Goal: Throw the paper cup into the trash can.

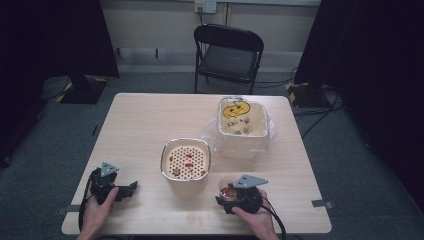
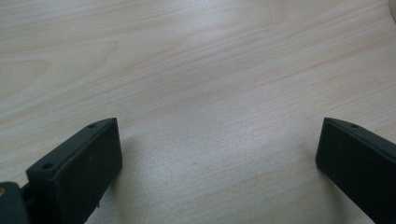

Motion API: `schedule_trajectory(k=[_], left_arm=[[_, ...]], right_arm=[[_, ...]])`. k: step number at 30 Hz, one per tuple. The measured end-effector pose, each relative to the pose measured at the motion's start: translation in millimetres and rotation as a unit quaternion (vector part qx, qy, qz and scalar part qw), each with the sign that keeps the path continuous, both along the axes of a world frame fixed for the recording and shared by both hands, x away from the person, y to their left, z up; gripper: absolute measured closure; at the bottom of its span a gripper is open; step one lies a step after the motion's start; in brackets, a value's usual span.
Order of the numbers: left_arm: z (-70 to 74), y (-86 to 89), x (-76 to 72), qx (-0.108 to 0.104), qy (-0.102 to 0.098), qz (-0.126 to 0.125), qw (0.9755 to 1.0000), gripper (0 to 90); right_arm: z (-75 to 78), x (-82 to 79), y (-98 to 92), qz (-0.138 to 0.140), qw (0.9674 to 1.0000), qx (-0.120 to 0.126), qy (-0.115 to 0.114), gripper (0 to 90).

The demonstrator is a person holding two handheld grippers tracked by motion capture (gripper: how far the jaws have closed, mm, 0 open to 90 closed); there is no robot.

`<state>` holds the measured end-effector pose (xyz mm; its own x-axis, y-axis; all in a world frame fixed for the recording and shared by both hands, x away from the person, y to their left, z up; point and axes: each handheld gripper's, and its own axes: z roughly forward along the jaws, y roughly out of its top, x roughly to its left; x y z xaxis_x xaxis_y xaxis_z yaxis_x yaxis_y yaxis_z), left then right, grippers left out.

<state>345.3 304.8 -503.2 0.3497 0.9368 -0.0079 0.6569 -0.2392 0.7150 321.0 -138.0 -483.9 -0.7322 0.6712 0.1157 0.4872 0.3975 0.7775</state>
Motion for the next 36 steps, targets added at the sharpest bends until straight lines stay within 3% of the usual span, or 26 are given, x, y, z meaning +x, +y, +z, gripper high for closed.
schedule_trajectory(k=[13, 15, 21, 30, 36], left_arm=[[0.0, 0.0, 0.0, 0.000, 0.000, 0.000, 1.0000, 0.0], [0.0, 0.0, 0.0, 0.000, 0.000, 0.000, 1.0000, 0.0], [0.1, 0.1, 0.0, 0.001, 0.000, -0.001, 1.0000, 0.0], [0.0, 0.0, 0.0, 0.000, 0.000, 0.000, 1.0000, 0.0], [0.1, 0.2, 0.0, 0.001, 0.000, -0.001, 1.0000, 0.0]], right_arm=[[8.3, 1.9, -7.5, -0.013, 0.9998, 0.015, 0.001, 39.1], [12.1, 2.3, -9.4, -0.021, 0.9996, 0.014, 0.011, 39.3], [22.8, 5.9, -11.7, -0.032, 0.9991, 0.029, -0.001, 40.3], [39.7, 9.4, -16.2, -0.053, 0.9962, 0.051, -0.047, 39.2], [56.3, 12.2, -14.1, -0.061, 0.9923, 0.070, -0.081, 40.5]])
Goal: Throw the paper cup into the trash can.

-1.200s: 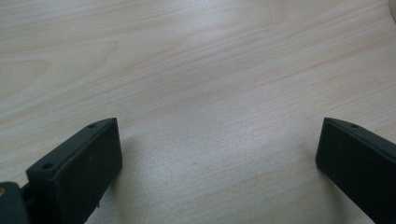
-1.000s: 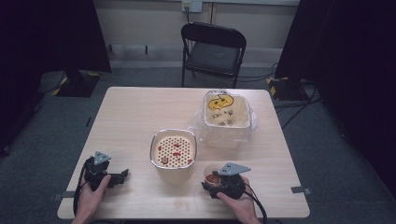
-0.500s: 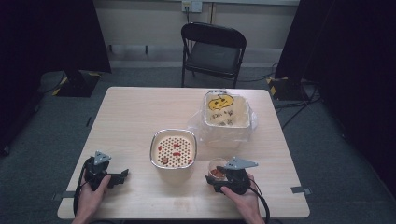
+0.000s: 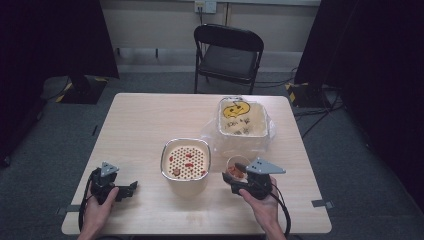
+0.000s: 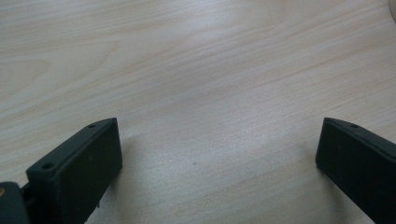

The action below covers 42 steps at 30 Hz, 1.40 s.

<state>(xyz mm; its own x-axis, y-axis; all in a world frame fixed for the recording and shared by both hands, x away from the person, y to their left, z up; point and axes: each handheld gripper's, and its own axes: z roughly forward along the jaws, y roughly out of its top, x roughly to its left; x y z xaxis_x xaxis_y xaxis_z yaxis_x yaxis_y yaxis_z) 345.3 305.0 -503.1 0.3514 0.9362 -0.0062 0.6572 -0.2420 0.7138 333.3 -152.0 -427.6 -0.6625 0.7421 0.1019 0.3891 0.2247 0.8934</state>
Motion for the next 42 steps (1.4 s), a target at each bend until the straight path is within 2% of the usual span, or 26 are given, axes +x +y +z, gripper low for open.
schedule_trajectory(k=[2, 4, 7, 9, 12, 13, 14, 17, 18, 19, 22, 27, 28, 29, 30, 31, 34, 37, 39, 40, 41, 42], left_arm=[[0.0, 0.0, 0.0, 0.000, 0.000, 0.000, 1.0000, 0.0], [-0.1, -0.2, 0.0, -0.001, -0.001, 0.001, 1.0000, 0.0], [-0.1, -0.2, 0.0, -0.001, -0.001, 0.001, 1.0000, 0.0], [-0.1, -0.2, 0.0, -0.001, -0.001, 0.001, 1.0000, 0.0], [0.0, 0.0, 0.0, 0.000, 0.000, 0.000, 1.0000, 0.0], [0.0, 0.0, 0.0, 0.000, 0.000, 0.000, 1.0000, 0.0], [0.0, 0.0, 0.0, 0.000, 0.000, 0.000, 1.0000, 0.0], [0.0, 0.0, 0.0, 0.000, 0.000, 0.000, 1.0000, 0.0], [0.0, 0.0, 0.0, 0.000, 0.000, 0.000, 1.0000, 0.0], [-0.1, -0.2, 0.0, -0.001, -0.001, 0.001, 1.0000, 0.0], [-0.1, -0.2, 0.0, -0.001, -0.001, 0.001, 1.0000, 0.0], [-0.1, -0.2, 0.0, -0.001, -0.001, 0.001, 1.0000, 0.0], [0.0, 0.0, 0.0, 0.000, 0.000, 0.000, 1.0000, 0.0], [-0.1, -0.2, 0.0, -0.001, -0.001, 0.001, 1.0000, 0.0], [-0.1, -0.2, 0.0, -0.001, -0.001, 0.001, 1.0000, 0.0], [0.0, 0.0, 0.0, 0.000, 0.000, 0.000, 1.0000, 0.0], [-0.1, -0.2, 0.0, -0.001, -0.001, 0.001, 1.0000, 0.0], [-0.1, -0.2, 0.0, -0.001, -0.001, 0.001, 1.0000, 0.0], [-0.1, -0.2, 0.0, -0.001, -0.001, 0.001, 1.0000, 0.0], [-0.1, -0.2, 0.0, -0.001, -0.001, 0.001, 1.0000, 0.0], [-0.1, -0.1, 0.0, -0.001, -0.001, 0.001, 1.0000, 0.0], [0.0, 0.0, 0.0, 0.000, 0.000, 0.000, 1.0000, 0.0]], right_arm=[[3.1, 0.8, 1.1, 0.000, 1.0000, 0.000, -0.006, 40.7], [13.8, 3.9, 5.7, 0.001, 0.9997, 0.006, -0.022, 40.9], [22.7, 8.7, 9.7, 0.006, 0.9995, 0.017, -0.025, 40.8], [30.6, 11.3, 14.2, 0.005, 0.9992, 0.010, -0.038, 40.8], [42.9, 16.3, 19.0, 0.000, 0.9983, 0.013, -0.058, 40.9], [42.9, 16.3, 19.0, 0.000, 0.9983, 0.013, -0.058, 40.9], [50.4, 21.1, 23.3, -0.005, 0.9974, 0.014, -0.071, 40.6], [54.7, 25.7, 26.3, -0.007, 0.9965, 0.020, -0.081, 40.7], [59.6, 31.7, 30.4, -0.014, 0.9952, 0.020, -0.095, 40.9], [61.1, 34.1, 31.7, -0.014, 0.9947, 0.020, -0.099, 41.0], [68.4, 40.7, 37.3, -0.022, 0.9927, 0.012, -0.118, 41.3], [78.0, 47.7, 45.1, -0.032, 0.9887, -0.021, -0.145, 41.7], [82.2, 51.1, 50.6, -0.033, 0.9854, -0.052, -0.159, 41.5], [83.6, 51.2, 52.6, -0.035, 0.9834, -0.065, -0.166, 41.4], [83.6, 51.2, 52.6, -0.035, 0.9834, -0.065, -0.166, 41.4], [85.6, 51.8, 54.7, -0.034, 0.9807, -0.080, -0.175, 41.5], [88.9, 54.1, 62.6, -0.040, 0.9695, -0.136, -0.200, 41.9], [86.6, 55.2, 67.9, -0.041, 0.9634, -0.165, -0.207, 42.3], [83.6, 55.5, 71.6, -0.043, 0.9558, -0.193, -0.217, 42.5], [83.6, 55.5, 71.6, -0.043, 0.9558, -0.193, -0.217, 42.5], [82.4, 55.6, 73.5, -0.044, 0.9522, -0.205, -0.222, 42.6], [80.7, 56.7, 77.2, -0.046, 0.9440, -0.229, -0.233, 42.9]])
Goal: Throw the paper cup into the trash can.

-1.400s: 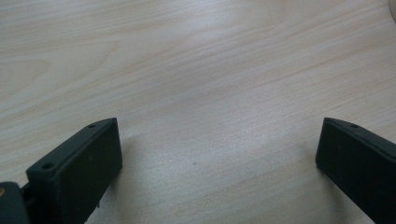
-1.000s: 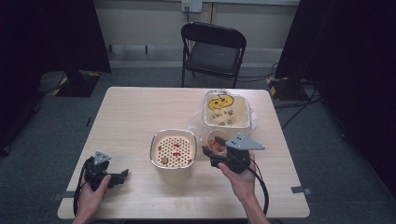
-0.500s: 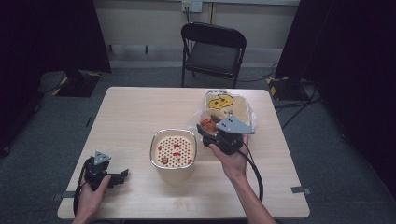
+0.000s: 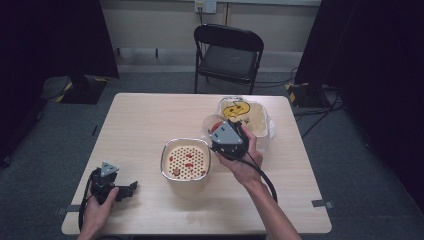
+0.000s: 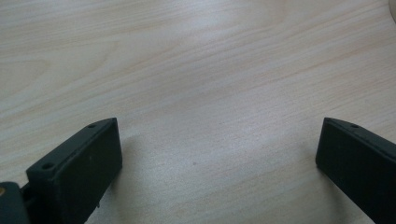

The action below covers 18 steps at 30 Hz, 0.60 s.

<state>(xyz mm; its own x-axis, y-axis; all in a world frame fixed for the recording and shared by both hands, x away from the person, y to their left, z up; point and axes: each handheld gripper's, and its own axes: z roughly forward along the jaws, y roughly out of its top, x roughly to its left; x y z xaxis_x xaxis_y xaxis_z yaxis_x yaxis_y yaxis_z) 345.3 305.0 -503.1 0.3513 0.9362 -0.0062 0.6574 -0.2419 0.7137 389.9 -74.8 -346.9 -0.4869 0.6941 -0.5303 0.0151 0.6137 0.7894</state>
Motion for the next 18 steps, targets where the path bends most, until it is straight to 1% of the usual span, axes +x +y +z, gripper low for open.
schedule_trajectory(k=[2, 3, 4, 5, 6, 7, 8, 9, 10, 13, 14, 16, 17, 18], left_arm=[[0.0, 0.0, 0.0, 0.000, 0.000, 0.000, 1.0000, 0.0], [-0.1, -0.2, 0.0, -0.001, -0.001, 0.001, 1.0000, 0.0], [-0.1, -0.2, 0.0, -0.001, 0.000, 0.001, 1.0000, 0.0], [-0.1, -0.2, 0.0, -0.001, -0.001, 0.001, 1.0000, 0.0], [-0.1, -0.2, 0.0, -0.001, -0.001, 0.001, 1.0000, 0.0], [-0.1, -0.2, 0.0, -0.001, -0.001, 0.001, 1.0000, 0.0], [-0.1, -0.1, 0.0, -0.001, -0.001, 0.001, 1.0000, 0.0], [-0.1, -0.1, 0.0, -0.001, -0.001, 0.001, 1.0000, 0.0], [-0.1, -0.2, 0.0, -0.001, -0.001, 0.001, 1.0000, 0.0], [-0.1, -0.2, 0.0, -0.001, -0.001, 0.001, 1.0000, 0.0], [-0.1, -0.2, 0.0, -0.001, -0.001, 0.001, 1.0000, 0.0], [-0.1, -0.2, 0.0, -0.001, -0.001, 0.001, 1.0000, 0.0], [-0.1, -0.2, 0.0, -0.001, -0.001, 0.001, 1.0000, 0.0], [-0.1, -0.1, 0.0, -0.001, -0.001, 0.001, 1.0000, 0.0]], right_arm=[[-0.3, 0.5, 0.9, 0.000, 1.0000, -0.002, 0.000, 42.9], [-0.6, 1.2, 2.1, -0.001, 1.0000, -0.007, -0.001, 43.0], [-2.3, 1.9, 5.2, -0.008, 0.9994, -0.030, -0.013, 43.2], [-2.3, 1.9, 5.2, -0.008, 0.9994, -0.030, -0.013, 43.2], [-3.4, 2.1, 6.7, -0.008, 0.9990, -0.041, -0.016, 43.2], [-4.6, 2.7, 7.5, -0.008, 0.9989, -0.045, -0.014, 43.2], [-6.5, 3.2, 8.1, -0.012, 0.9985, -0.050, -0.018, 43.3], [-6.5, 3.2, 8.1, -0.012, 0.9985, -0.050, -0.018, 43.3], [-8.6, 2.1, 10.4, -0.020, 0.9973, -0.064, -0.029, 43.4], [-10.0, 1.1, 14.0, -0.020, 0.9953, -0.085, -0.041, 43.8], [-10.6, 0.4, 15.9, -0.022, 0.9937, -0.099, -0.048, 43.9], [-10.8, -0.4, 18.9, -0.019, 0.9915, -0.117, -0.054, 44.1], [-11.0, -0.8, 20.7, -0.020, 0.9897, -0.128, -0.061, 44.2], [-10.4, -1.1, 21.9, -0.018, 0.9895, -0.130, -0.059, 44.3]])
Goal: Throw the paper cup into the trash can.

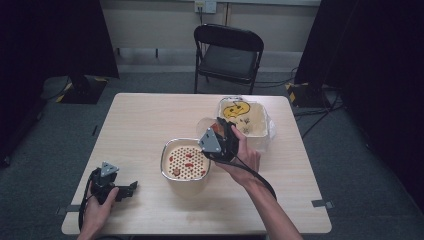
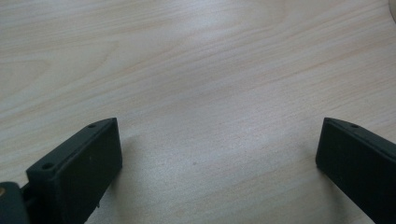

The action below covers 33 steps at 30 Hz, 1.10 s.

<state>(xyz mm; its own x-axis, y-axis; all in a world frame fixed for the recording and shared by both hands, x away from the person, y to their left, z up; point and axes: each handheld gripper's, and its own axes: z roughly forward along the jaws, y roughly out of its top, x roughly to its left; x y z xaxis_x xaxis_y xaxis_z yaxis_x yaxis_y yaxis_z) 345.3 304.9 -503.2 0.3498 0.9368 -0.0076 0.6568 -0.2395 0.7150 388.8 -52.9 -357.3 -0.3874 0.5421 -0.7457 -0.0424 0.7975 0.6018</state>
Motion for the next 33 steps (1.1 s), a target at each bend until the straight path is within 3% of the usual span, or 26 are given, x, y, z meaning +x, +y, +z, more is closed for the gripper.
schedule_trajectory(k=[2, 7, 9, 10, 13, 14, 16, 18, 19, 22, 23, 24, 25, 26, 27, 28, 29, 30, 31, 32, 33], left_arm=[[0.0, 0.0, 0.0, 0.000, 0.000, 0.000, 1.0000, 0.0], [0.0, 0.0, 0.0, 0.000, 0.000, 0.000, 1.0000, 0.0], [0.0, 0.0, 0.0, 0.000, 0.000, 0.000, 1.0000, 0.0], [0.0, 0.0, 0.0, 0.000, 0.000, 0.000, 1.0000, 0.0], [0.0, 0.0, 0.0, 0.000, 0.000, 0.000, 1.0000, 0.0], [0.0, -0.1, 0.0, 0.000, 0.000, 0.000, 1.0000, 0.0], [0.0, 0.0, 0.0, 0.000, 0.000, 0.000, 1.0000, 0.0], [0.0, 0.0, 0.0, 0.000, 0.000, 0.000, 1.0000, 0.0], [0.0, 0.0, 0.0, 0.000, 0.000, 0.000, 1.0000, 0.0], [0.0, 0.0, 0.0, 0.000, 0.000, 0.000, 1.0000, 0.0], [0.0, 0.0, 0.0, 0.000, 0.000, 0.000, 1.0000, 0.0], [0.0, 0.0, 0.0, 0.000, 0.000, 0.000, 1.0000, 0.0], [0.0, 0.0, 0.0, 0.000, 0.000, 0.000, 1.0000, 0.0], [0.0, 0.0, 0.0, 0.000, 0.000, 0.000, 1.0000, 0.0], [0.0, 0.0, 0.0, 0.000, 0.000, 0.000, 1.0000, 0.0], [0.0, 0.0, 0.0, 0.000, 0.000, 0.000, 1.0000, 0.0], [0.0, -0.1, 0.0, 0.000, 0.000, 0.000, 1.0000, 0.0], [0.0, -0.1, 0.0, 0.000, 0.000, 0.000, 1.0000, 0.0], [0.1, 0.1, 0.0, 0.001, 0.001, -0.001, 1.0000, 0.0], [0.0, 0.0, 0.0, 0.000, 0.000, 0.000, 1.0000, 0.0], [0.0, 0.0, 0.0, 0.000, 0.000, 0.000, 1.0000, 0.0]], right_arm=[[0.3, -0.2, 1.1, 0.001, 1.0000, -0.002, 0.000, 44.5], [-3.5, -4.2, 11.3, -0.006, 0.9974, -0.067, -0.027, 45.2], [-5.6, -5.6, 15.6, -0.004, 0.9939, -0.103, -0.039, 45.3], [-5.6, -5.6, 15.6, -0.004, 0.9939, -0.103, -0.039, 45.3], [-9.4, -6.0, 22.1, 0.001, 0.9874, -0.147, -0.058, 45.5], [-11.3, -6.5, 23.9, 0.001, 0.9834, -0.168, -0.069, 45.5], [-13.9, -7.9, 26.9, 0.002, 0.9794, -0.187, -0.076, 45.5], [-16.8, -8.0, 29.8, -0.002, 0.9686, -0.227, -0.102, 45.7], [-17.4, -8.0, 31.0, -0.002, 0.9655, -0.238, -0.106, 45.8], [-18.6, -9.7, 33.8, -0.011, 0.9622, -0.248, -0.113, 45.9], [-17.1, -8.8, 34.6, -0.004, 0.9571, -0.263, -0.122, 46.0], [-17.1, -8.8, 34.6, -0.004, 0.9571, -0.263, -0.122, 46.0], [-17.2, -9.6, 35.3, -0.006, 0.9540, -0.271, -0.128, 46.0], [-16.2, -9.9, 36.7, -0.004, 0.9455, -0.293, -0.142, 46.1], [-16.3, -10.3, 37.1, -0.007, 0.9412, -0.303, -0.150, 46.0], [-17.2, -10.5, 37.7, -0.007, 0.9331, -0.322, -0.161, 46.0], [-17.2, -10.5, 37.7, -0.007, 0.9331, -0.322, -0.161, 46.0], [-17.4, -10.7, 38.8, -0.006, 0.9239, -0.343, -0.170, 46.1], [-17.5, -10.5, 38.8, -0.007, 0.9211, -0.348, -0.174, 46.1], [-17.8, -10.2, 38.9, -0.010, 0.9160, -0.358, -0.181, 46.2], [-17.7, -9.5, 39.2, -0.007, 0.9142, -0.362, -0.183, 46.2]])
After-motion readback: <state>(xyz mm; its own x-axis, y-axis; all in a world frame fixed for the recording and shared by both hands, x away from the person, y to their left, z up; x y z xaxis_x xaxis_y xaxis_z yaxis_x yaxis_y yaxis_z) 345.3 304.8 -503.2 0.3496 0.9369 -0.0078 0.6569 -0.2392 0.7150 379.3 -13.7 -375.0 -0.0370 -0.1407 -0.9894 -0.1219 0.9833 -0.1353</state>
